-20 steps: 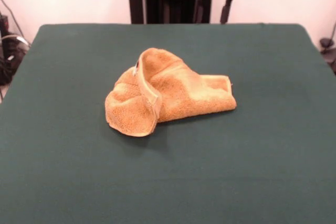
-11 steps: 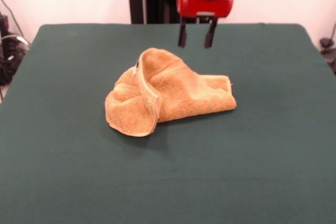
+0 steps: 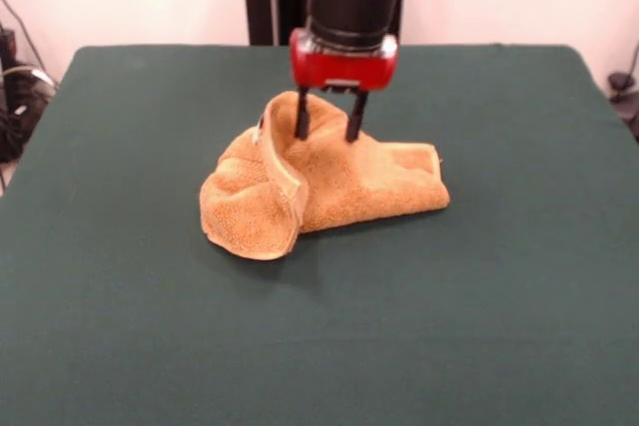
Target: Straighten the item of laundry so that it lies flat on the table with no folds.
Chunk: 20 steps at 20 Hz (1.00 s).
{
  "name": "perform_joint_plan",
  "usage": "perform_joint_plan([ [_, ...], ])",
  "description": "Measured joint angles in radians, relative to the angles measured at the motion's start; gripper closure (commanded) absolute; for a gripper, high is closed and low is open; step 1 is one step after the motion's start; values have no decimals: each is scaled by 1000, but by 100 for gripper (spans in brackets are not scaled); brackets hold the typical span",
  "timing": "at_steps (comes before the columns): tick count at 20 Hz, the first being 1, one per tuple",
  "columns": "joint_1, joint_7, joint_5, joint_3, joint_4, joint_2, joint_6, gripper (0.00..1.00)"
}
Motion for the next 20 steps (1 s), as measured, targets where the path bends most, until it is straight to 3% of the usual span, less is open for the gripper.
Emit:
perform_joint_plan([
  [7,-40,0,-61,0,-69,33,0,0],
  [20,-49,0,-119,0,-129,-33,15,0],
])
